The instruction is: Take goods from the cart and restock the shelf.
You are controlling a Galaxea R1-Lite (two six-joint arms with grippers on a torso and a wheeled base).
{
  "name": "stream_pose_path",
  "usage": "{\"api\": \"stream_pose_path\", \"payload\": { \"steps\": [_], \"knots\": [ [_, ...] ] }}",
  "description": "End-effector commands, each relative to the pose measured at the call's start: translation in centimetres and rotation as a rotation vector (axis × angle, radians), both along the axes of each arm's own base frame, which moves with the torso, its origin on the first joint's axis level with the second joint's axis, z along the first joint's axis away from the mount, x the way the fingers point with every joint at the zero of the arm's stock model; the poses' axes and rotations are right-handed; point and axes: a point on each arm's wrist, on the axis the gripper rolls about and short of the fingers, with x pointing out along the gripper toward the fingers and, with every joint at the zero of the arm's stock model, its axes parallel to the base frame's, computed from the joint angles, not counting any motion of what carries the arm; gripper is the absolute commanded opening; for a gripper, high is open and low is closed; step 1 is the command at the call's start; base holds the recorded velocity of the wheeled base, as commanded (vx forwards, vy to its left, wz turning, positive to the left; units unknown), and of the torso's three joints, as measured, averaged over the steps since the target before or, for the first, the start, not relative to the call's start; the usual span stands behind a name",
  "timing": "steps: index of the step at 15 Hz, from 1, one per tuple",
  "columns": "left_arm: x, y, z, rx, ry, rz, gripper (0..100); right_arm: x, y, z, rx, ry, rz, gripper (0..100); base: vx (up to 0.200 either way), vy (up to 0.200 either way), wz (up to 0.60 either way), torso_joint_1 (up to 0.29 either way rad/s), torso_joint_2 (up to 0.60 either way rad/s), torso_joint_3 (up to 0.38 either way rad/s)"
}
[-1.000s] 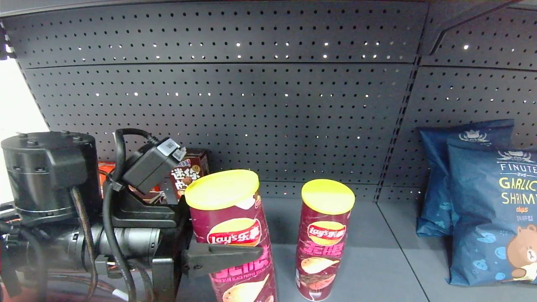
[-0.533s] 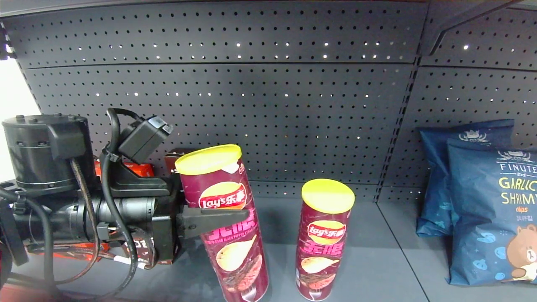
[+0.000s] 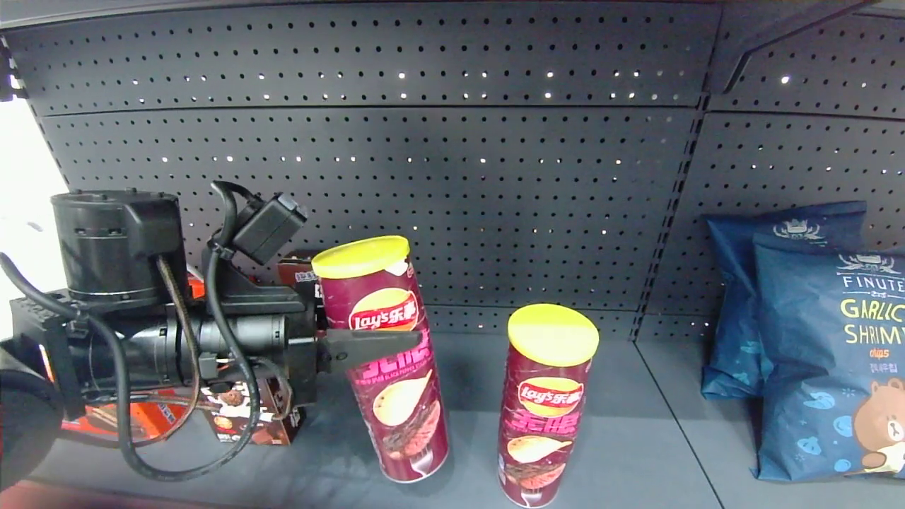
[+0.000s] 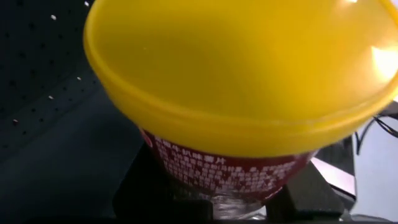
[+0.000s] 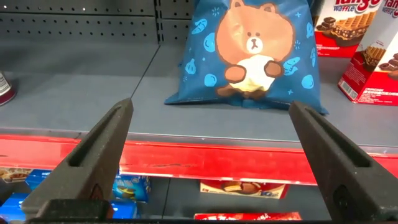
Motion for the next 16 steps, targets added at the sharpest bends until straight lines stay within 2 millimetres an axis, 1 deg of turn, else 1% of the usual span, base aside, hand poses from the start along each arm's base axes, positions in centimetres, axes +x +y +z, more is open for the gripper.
{"api": "stream_pose_path", "payload": {
  "steps": [1, 3, 8, 9, 11, 12, 16],
  "knots": [
    [3.0, 0.3, -0.2, 0.001, -0.004, 0.052, 0, 0.0, 0.0, 0.0, -0.001, 0.002, -0.001, 100, 0.000, 0.000, 0.00, 0.000, 0.00, 0.000],
    [4.1, -0.2, 0.2, -0.003, -0.006, 0.046, 0, 0.0, 0.0, 0.0, -0.001, 0.002, 0.001, 100, 0.000, 0.000, 0.00, 0.000, 0.00, 0.000],
    [6.5, -2.2, -1.5, 0.047, -0.046, -0.008, 0, 0.0, 0.0, 0.0, -0.001, 0.002, 0.001, 100, 0.000, 0.000, 0.00, 0.000, 0.00, 0.000],
    [7.6, -2.8, -2.2, 0.063, -0.058, -0.019, 0, 0.0, 0.0, 0.0, -0.001, 0.002, 0.001, 100, 0.000, 0.000, 0.00, 0.000, 0.00, 0.000],
    [8.5, -3.3, -2.7, 0.075, -0.076, -0.029, 0, 0.0, 0.0, 0.0, -0.001, 0.002, -0.001, 100, 0.000, 0.000, 0.00, 0.000, 0.00, 0.000],
    [9.8, -3.9, -3.2, 0.086, -0.100, -0.037, 0, 0.0, 0.0, 0.0, -0.001, 0.002, 0.001, 100, 0.000, 0.000, 0.00, 0.000, 0.00, 0.000],
    [12.6, -4.7, -3.8, 0.091, -0.147, -0.038, 0, 0.0, 0.0, 0.0, -0.001, 0.002, -0.001, 100, 0.000, 0.000, 0.00, 0.000, 0.00, 0.000]
  ]
}}
